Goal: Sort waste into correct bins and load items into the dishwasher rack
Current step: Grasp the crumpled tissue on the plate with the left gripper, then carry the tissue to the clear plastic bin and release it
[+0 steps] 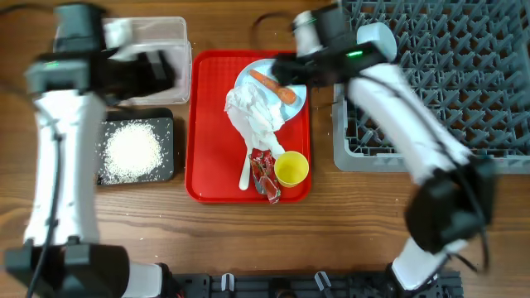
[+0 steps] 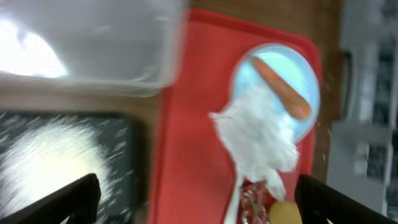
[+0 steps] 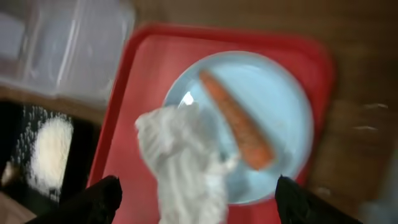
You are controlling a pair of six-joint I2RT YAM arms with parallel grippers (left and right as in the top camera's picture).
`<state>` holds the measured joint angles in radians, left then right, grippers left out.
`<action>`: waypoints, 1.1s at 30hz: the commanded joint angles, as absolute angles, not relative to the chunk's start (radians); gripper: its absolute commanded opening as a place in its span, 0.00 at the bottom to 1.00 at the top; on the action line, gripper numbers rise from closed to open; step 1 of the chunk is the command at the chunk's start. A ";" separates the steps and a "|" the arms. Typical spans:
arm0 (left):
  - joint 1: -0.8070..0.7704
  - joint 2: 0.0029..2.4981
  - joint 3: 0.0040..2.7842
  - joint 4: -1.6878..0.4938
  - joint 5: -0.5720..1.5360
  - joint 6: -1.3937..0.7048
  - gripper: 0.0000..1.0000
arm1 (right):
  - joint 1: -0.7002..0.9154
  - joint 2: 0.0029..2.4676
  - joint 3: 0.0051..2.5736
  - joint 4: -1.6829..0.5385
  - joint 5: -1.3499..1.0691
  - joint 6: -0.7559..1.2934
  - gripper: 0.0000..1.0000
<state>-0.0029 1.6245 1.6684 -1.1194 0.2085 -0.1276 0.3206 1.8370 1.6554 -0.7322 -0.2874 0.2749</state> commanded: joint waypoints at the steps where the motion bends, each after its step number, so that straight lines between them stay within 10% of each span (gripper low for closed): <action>1: -0.208 1.741 1.676 -1.060 0.188 -0.041 1.00 | 0.169 1.610 1.672 -0.792 -0.296 0.268 0.82; 14: -0.442 2.189 1.758 -1.054 0.118 0.075 0.97 | 0.078 1.530 1.670 -1.007 -0.199 0.239 0.83; 19: -0.442 2.194 1.752 -1.018 0.118 0.075 0.63 | 0.078 1.556 1.667 -1.038 -0.199 0.239 0.83; 24: -0.442 2.194 1.751 -0.992 0.118 0.075 0.08 | 0.078 1.556 1.667 -1.041 -0.199 0.238 0.83; 33: -0.440 2.069 1.933 -1.119 0.118 0.044 0.04 | 0.078 1.556 1.667 -1.040 -0.199 0.236 0.83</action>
<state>-0.4385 2.1696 1.8370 -1.1069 0.1238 0.0685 0.0814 1.5414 1.6707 -1.0397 -0.2153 0.2523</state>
